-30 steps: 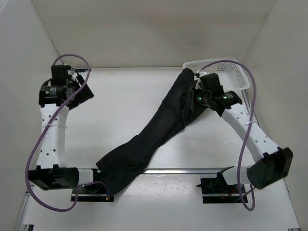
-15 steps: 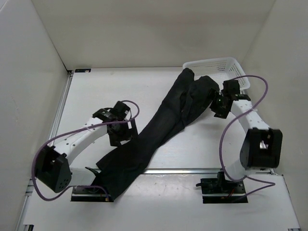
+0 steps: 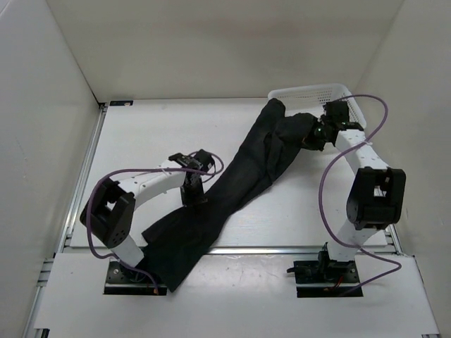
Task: Fold and stack the trousers
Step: Flatten the trousers out
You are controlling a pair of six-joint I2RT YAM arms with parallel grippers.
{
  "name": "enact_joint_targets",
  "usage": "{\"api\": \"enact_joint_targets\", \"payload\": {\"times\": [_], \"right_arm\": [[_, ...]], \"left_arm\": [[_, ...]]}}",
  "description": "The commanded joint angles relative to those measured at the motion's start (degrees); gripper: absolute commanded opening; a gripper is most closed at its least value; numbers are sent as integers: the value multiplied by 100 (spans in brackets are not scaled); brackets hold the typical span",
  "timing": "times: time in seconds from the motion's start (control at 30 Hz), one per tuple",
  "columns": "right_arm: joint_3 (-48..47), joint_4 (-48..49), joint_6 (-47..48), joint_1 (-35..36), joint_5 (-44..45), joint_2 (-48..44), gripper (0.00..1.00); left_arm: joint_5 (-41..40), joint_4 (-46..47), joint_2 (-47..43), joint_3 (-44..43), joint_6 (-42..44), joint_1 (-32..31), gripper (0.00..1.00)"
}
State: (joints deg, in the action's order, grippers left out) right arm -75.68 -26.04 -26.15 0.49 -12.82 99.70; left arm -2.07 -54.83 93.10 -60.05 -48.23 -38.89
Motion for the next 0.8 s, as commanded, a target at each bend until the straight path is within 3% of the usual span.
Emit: {"api": "enact_joint_targets", "payload": {"times": [0.0,0.1,0.13,0.27,0.3,0.43,0.6,0.63,0.73,0.77], "right_arm": [[-840,-189,127,-14,-204,-986,0],[-1552,-576,277,-14,-151,-1234,0],[-2173,-734,338,-14,-203,-1234,0],[-3790,-1051,392,47,-572,-1015,0],[-4066,-1122,392,117,-573,-1014,0],[-4728,-1588,638,399,-502,-1443,0],[-2694,-1536,577,636,-309,-3196,0],[-1653,-1535,576,636,-309,-3498,0],[-49,-1377,313,636,-440,-4571,3],[888,-1377,312,636,-536,-4765,27]], "left_arm": [[-619,-307,-327,-910,243,250,10],[-831,-502,-380,-1832,664,689,10],[-831,-685,-258,-2148,796,829,10],[-1049,-1624,287,-4510,1446,1542,10],[-1050,-1775,392,-5568,1543,1760,10],[-753,-2374,683,-7422,1834,2324,10],[-461,-2375,402,-7294,1896,2947,10],[-461,-2270,402,-7119,1896,3019,10],[-261,-2164,603,-7247,2001,3133,10],[-190,-2164,917,-7379,2001,3134,10]]}}
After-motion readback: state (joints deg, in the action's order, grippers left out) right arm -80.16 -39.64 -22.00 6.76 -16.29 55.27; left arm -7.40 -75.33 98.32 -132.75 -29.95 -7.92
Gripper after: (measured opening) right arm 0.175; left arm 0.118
